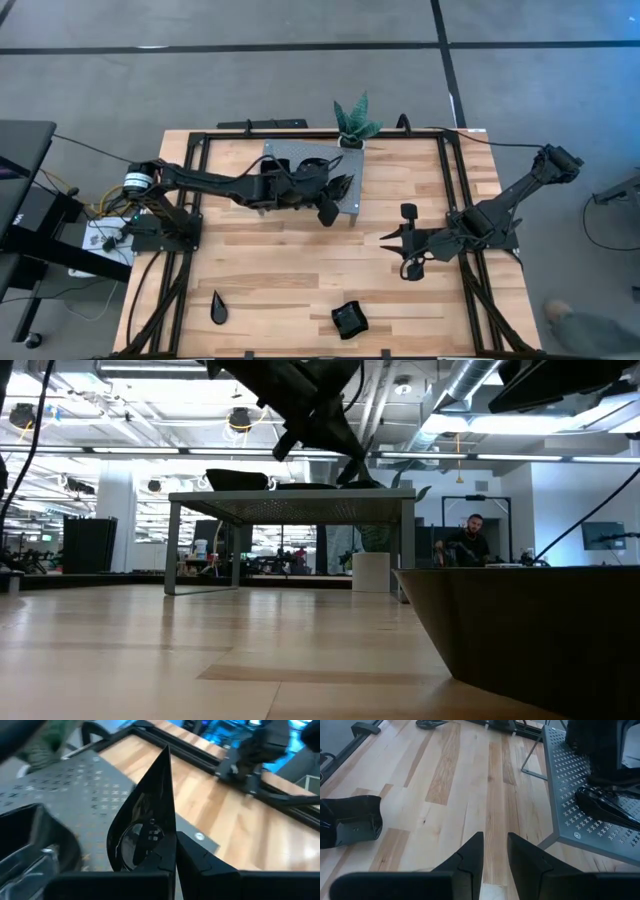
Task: Pick & Place Mini shaped plates
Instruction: Stack the black drop shaped plate on top of the black drop shaped plates on the shelf
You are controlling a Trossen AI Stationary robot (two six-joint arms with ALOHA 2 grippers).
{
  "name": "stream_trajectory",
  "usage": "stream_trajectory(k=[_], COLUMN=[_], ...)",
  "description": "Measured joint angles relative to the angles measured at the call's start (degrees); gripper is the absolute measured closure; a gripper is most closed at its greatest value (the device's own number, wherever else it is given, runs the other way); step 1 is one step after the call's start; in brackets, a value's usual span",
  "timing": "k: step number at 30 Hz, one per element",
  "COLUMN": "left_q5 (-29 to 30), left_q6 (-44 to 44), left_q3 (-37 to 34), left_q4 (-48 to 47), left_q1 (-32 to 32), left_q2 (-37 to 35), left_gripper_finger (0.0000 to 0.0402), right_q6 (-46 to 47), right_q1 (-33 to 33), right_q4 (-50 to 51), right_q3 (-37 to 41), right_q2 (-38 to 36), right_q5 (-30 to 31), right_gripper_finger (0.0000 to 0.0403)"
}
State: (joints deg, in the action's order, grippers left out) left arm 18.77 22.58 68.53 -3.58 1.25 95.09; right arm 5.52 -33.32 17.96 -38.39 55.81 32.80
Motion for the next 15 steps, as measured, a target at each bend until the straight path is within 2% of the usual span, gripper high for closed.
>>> stream_trajectory(k=[3, 15], left_q5=[3.3, 3.8], left_q6=[0.4, 4.6], left_q3=[-0.1, 0.0], left_q4=[-0.6, 0.0], left_q1=[0.6, 1.8], left_q2=[0.3, 0.6], left_gripper_finger=[0.0399, 0.0399], right_q6=[0.0, -0.1], right_q1=[0.0, 0.0], right_q4=[0.0, 0.0], right_q3=[0.0, 0.0], right_q2=[0.0, 0.0], right_q5=[0.0, 0.0], right_gripper_finger=[0.0322, 0.0322])
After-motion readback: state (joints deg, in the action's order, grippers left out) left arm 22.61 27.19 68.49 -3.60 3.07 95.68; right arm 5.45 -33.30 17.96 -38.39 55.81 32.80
